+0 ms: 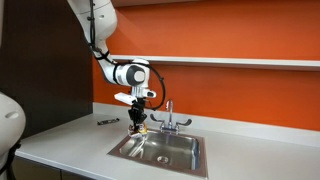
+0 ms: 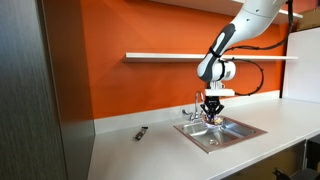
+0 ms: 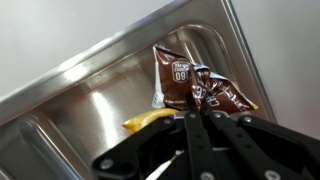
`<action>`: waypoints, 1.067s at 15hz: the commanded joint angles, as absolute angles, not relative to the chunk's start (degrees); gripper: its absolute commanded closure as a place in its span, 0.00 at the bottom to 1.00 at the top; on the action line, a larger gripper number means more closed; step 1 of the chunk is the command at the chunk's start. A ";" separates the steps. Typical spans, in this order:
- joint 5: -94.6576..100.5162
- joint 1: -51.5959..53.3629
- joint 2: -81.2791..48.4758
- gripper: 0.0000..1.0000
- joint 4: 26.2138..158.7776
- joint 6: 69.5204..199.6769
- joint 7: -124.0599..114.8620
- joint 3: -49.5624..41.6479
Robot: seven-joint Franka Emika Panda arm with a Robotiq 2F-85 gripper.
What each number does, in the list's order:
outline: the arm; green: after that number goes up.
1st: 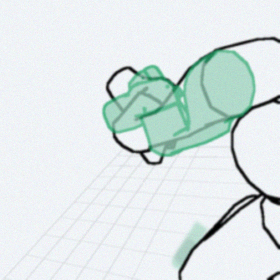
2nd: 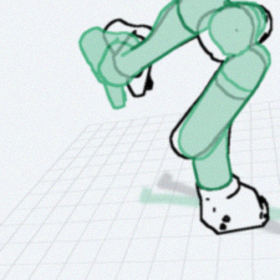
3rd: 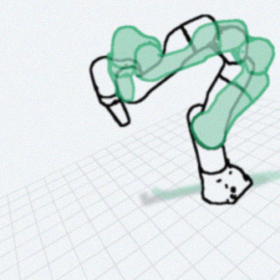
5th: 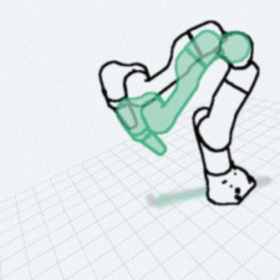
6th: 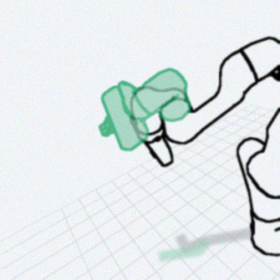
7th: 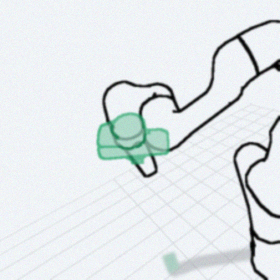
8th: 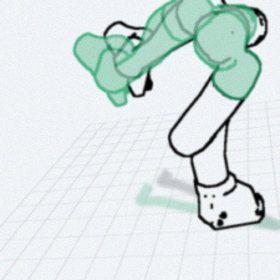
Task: Put the brown packet inside the sink
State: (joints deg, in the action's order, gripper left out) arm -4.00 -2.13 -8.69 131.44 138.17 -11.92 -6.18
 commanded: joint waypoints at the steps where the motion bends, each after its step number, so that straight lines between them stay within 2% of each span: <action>1: -3.85 -3.17 -15.04 0.99 125.71 138.88 -12.46 -6.30; 16: -5.37 -3.27 -38.85 0.99 105.65 137.80 -14.04 -6.76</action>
